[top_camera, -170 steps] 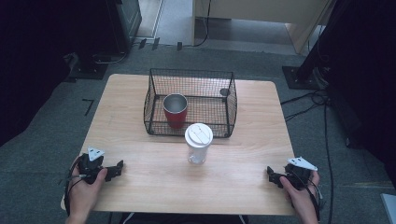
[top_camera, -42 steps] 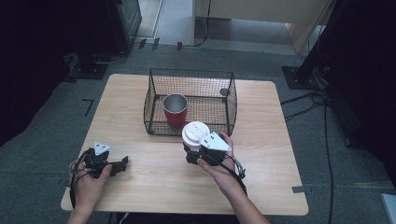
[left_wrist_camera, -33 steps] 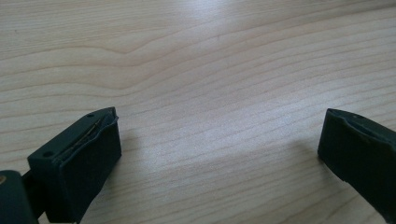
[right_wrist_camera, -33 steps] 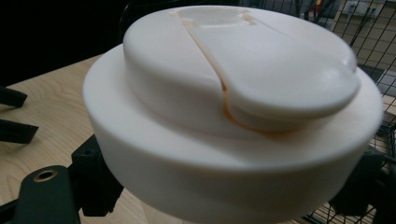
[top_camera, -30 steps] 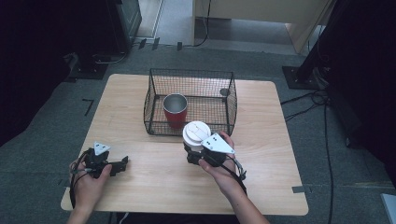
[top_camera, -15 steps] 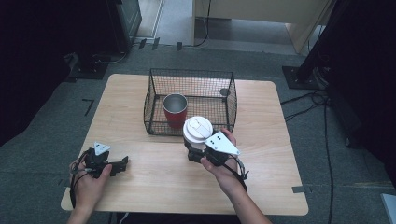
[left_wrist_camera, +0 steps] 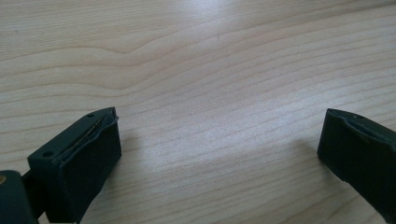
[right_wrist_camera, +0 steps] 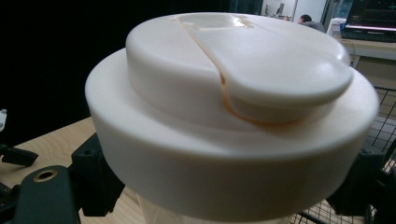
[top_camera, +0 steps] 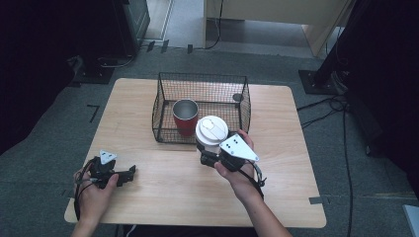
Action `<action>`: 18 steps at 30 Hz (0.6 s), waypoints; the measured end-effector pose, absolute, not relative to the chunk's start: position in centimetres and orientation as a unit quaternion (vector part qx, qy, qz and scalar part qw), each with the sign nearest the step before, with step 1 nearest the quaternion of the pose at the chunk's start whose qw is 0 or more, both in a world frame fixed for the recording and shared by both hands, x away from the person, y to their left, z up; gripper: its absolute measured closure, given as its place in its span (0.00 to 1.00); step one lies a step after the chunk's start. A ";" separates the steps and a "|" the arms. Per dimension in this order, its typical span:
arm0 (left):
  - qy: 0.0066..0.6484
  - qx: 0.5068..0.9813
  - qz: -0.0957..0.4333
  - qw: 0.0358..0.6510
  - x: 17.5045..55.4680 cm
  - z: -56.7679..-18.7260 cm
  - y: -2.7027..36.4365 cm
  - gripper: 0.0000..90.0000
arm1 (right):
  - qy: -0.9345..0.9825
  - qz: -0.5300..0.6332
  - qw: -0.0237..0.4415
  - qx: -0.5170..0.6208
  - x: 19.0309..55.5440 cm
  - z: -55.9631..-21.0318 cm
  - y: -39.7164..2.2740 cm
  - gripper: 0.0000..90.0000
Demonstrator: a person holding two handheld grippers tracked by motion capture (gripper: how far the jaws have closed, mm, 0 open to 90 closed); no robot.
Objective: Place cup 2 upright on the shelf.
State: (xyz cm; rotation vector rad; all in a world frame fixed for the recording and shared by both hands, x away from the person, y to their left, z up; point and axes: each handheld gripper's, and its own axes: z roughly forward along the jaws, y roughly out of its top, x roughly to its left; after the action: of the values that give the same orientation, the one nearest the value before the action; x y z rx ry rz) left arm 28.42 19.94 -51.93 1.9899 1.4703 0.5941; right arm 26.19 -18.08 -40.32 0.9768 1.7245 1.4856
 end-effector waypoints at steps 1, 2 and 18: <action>0.552 0.747 0.223 0.294 28.4 -51.9 19.9 0.00 | 0.658 0.567 0.326 0.373 26.2 -40.3 -18.1 0.18; 0.552 0.747 0.223 0.294 28.4 -51.9 19.9 0.00 | 0.656 0.568 0.327 0.374 26.2 -40.2 -18.1 0.18; 0.553 0.747 0.224 0.295 28.4 -51.9 19.9 0.00 | 0.637 0.578 0.350 0.371 26.8 -38.0 -18.7 0.18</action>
State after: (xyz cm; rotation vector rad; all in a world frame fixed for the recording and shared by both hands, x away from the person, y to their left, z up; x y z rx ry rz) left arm 28.43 19.92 -51.94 1.9868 1.4715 0.5948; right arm 26.82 -18.69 -37.95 0.9610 1.6507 1.4964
